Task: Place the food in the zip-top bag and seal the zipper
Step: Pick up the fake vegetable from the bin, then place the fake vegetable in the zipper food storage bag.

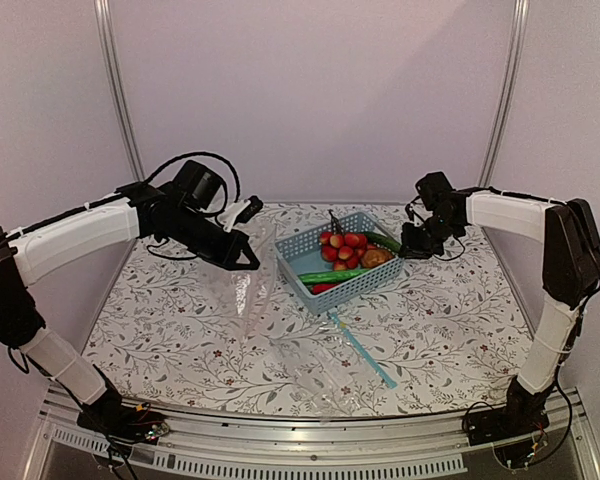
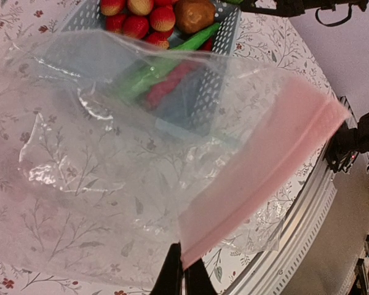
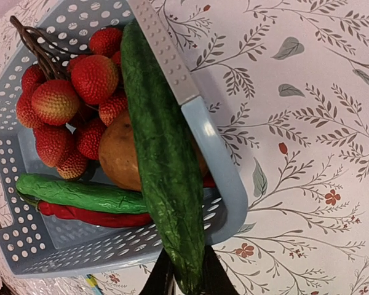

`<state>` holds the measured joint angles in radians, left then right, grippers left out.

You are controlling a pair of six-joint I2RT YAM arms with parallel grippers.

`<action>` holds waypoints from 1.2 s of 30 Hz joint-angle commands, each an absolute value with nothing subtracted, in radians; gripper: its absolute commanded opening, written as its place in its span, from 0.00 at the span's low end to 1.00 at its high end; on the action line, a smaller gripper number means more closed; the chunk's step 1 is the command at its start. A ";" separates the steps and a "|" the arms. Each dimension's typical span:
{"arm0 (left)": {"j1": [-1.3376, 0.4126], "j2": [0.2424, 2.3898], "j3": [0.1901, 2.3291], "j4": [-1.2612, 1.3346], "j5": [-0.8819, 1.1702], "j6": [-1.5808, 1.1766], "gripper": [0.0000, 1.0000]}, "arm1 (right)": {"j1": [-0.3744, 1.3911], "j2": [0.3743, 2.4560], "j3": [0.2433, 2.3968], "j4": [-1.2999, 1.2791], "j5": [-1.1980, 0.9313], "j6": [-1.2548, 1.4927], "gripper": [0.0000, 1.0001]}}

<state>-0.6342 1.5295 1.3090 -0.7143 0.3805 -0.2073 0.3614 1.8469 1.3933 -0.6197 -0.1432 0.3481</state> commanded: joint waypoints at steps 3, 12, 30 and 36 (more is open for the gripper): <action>-0.620 1.520 1.296 -0.698 0.389 -0.208 0.00 | 0.362 1.812 1.376 -0.597 -0.161 0.356 0.05; -0.618 1.522 1.296 -0.698 0.387 -0.208 0.00 | 0.362 1.747 1.359 -0.591 -0.179 0.351 0.00; -0.544 1.541 1.273 -0.656 0.392 -0.243 0.00 | 0.465 1.352 1.238 -0.727 -0.135 0.357 0.00; -0.520 1.546 1.271 -0.655 0.378 -0.245 0.00 | 0.685 1.220 1.207 -0.719 -0.080 0.401 0.00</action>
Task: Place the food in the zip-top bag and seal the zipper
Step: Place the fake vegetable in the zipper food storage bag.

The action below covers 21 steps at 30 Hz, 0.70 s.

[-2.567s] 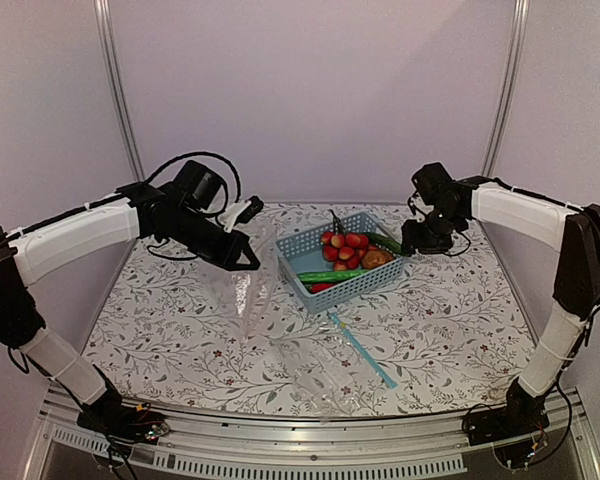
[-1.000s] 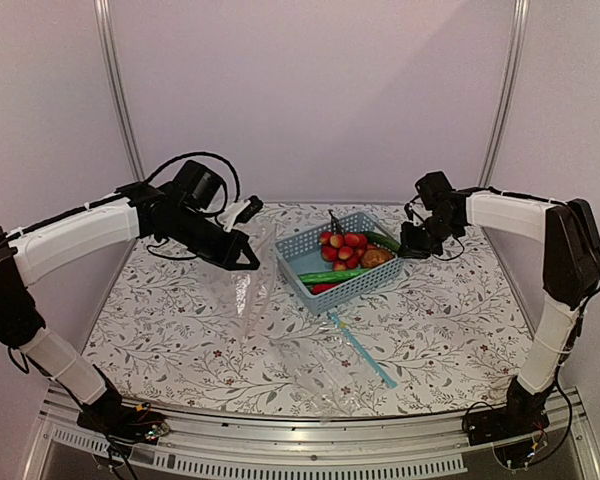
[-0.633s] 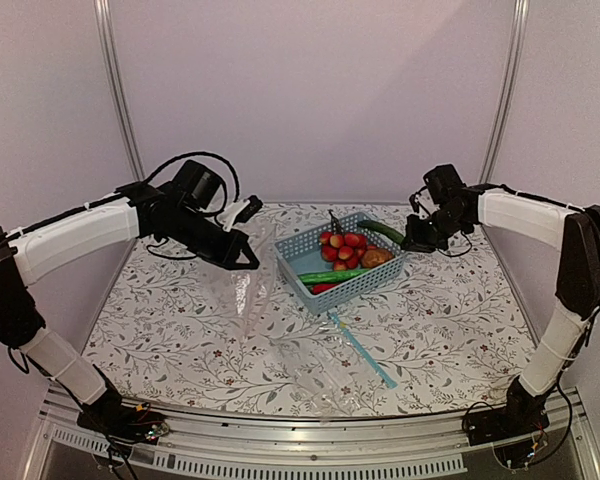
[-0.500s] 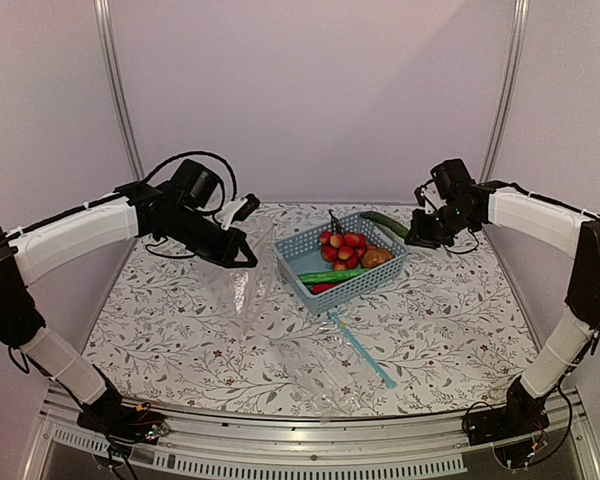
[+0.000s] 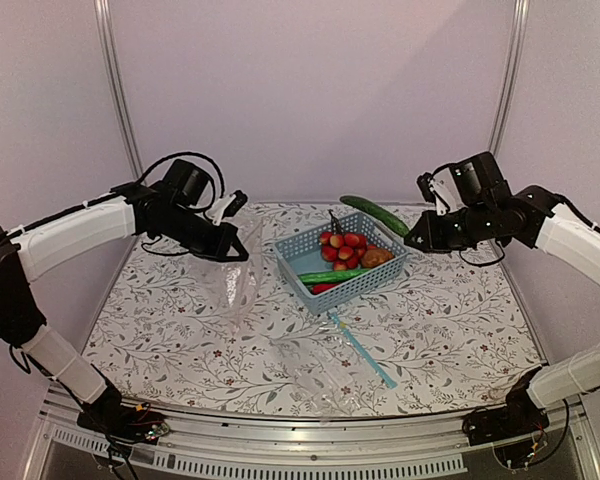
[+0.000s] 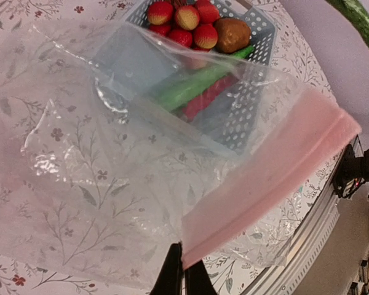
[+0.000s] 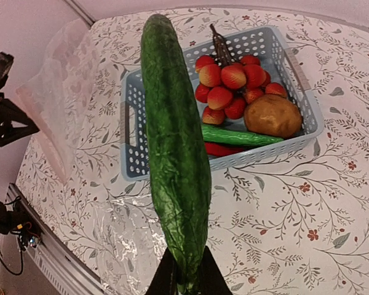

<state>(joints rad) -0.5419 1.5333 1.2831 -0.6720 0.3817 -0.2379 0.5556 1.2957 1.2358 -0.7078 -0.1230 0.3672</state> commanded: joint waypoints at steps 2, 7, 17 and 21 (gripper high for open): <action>-0.516 1.545 1.270 -0.655 0.372 -0.247 0.00 | 0.779 1.186 1.200 -0.706 -0.061 0.420 0.00; -0.511 1.543 1.266 -0.650 0.369 -0.250 0.00 | 0.974 1.163 1.200 -0.689 -0.007 0.477 0.00; -0.510 1.539 1.261 -0.642 0.377 -0.257 0.00 | 1.146 1.247 1.201 -0.654 0.074 0.542 0.00; -0.509 1.539 1.261 -0.641 0.381 -0.257 0.00 | 1.148 1.290 1.203 -0.606 0.092 0.557 0.00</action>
